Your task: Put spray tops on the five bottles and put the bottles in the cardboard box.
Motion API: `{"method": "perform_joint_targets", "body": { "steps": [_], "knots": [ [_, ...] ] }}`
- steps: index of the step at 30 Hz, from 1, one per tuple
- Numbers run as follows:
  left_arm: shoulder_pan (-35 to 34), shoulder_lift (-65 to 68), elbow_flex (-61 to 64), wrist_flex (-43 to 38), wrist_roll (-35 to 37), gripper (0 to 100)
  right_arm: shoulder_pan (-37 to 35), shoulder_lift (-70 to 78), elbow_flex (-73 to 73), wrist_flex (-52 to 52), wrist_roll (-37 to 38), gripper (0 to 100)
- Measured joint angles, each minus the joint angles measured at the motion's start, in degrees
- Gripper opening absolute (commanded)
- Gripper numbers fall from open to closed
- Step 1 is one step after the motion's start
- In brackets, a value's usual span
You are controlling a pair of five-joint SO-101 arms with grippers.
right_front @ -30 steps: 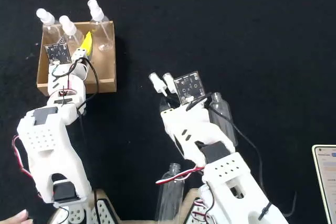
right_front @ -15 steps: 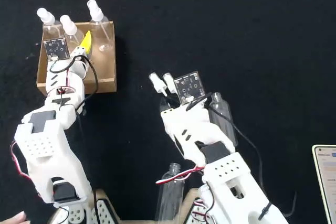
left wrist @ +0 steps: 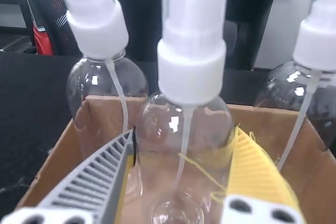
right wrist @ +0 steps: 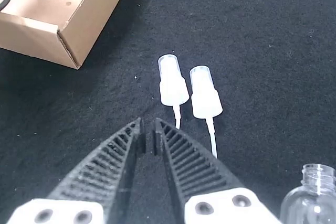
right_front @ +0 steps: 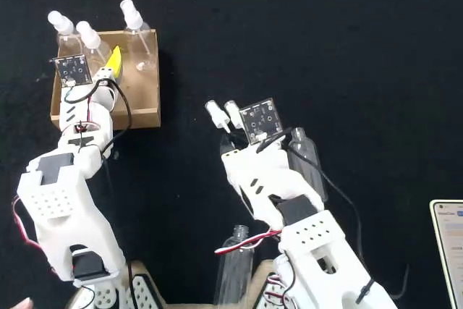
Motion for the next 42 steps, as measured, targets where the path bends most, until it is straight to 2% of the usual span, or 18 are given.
{"method": "perform_joint_targets", "body": {
  "steps": [25,42],
  "knots": [
    [0.5,-5.3,0.4,0.5,0.0,27,0.0,0.0,0.0,0.0,0.0,3.3],
    [0.4,-11.7,8.4,0.5,0.0,27,0.0,0.0,0.0,0.0,0.0,3.3]
  ]
}}
